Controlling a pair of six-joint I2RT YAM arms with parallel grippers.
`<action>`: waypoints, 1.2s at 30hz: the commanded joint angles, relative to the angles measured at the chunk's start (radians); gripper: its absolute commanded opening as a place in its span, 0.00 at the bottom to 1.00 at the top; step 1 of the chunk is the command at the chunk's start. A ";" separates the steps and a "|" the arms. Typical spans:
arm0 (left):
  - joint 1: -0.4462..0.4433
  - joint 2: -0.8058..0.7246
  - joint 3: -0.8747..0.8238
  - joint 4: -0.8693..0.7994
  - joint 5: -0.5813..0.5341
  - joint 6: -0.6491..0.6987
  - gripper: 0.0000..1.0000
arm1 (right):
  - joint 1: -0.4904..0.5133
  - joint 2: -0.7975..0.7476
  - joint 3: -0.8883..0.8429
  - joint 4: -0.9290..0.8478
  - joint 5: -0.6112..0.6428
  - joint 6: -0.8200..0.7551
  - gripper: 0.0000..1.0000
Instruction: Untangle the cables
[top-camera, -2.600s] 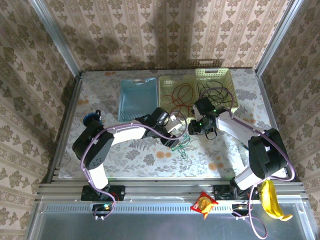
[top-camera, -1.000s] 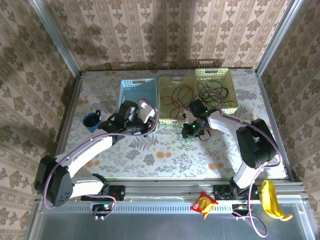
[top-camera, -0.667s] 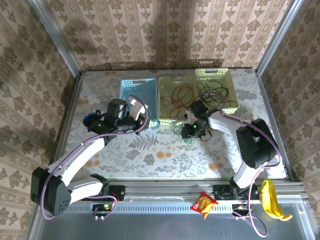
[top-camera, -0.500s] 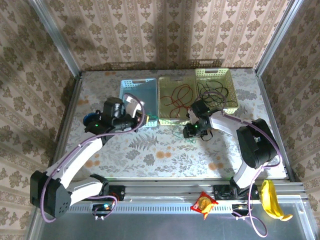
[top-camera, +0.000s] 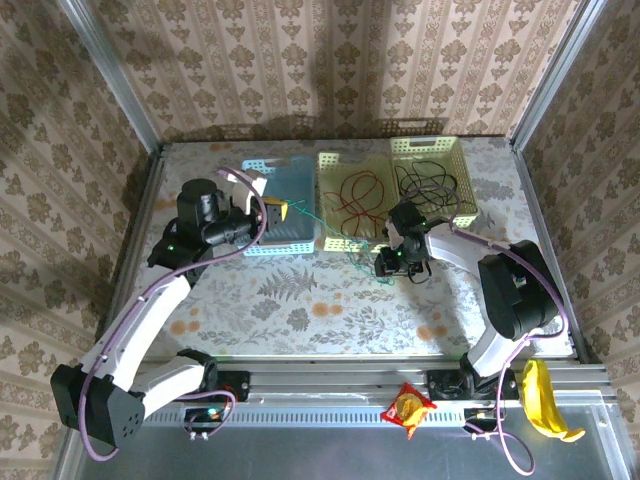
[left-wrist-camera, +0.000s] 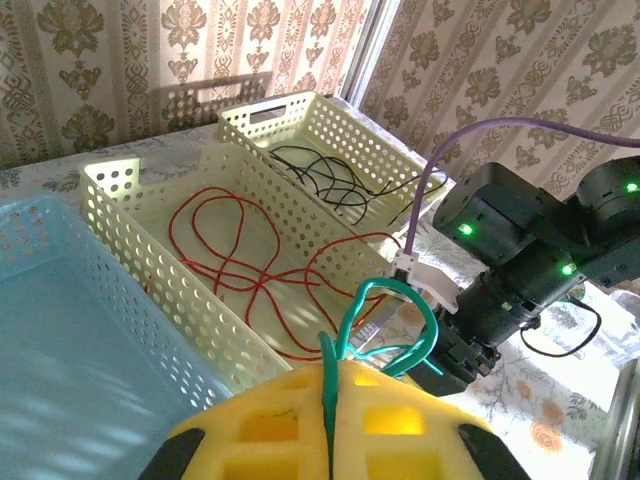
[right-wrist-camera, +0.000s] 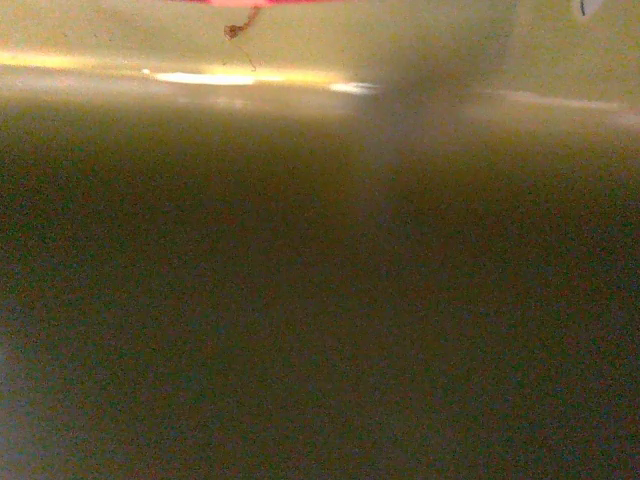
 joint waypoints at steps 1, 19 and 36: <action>0.028 -0.025 0.007 0.058 0.011 -0.028 0.00 | -0.009 0.014 -0.047 -0.129 0.034 0.029 0.38; 0.214 -0.149 0.000 0.208 -0.023 -0.168 0.00 | -0.018 0.043 -0.046 -0.132 0.002 0.032 0.01; 0.367 -0.118 0.038 0.242 -0.272 -0.245 0.00 | -0.018 0.054 -0.043 -0.130 -0.014 0.019 0.00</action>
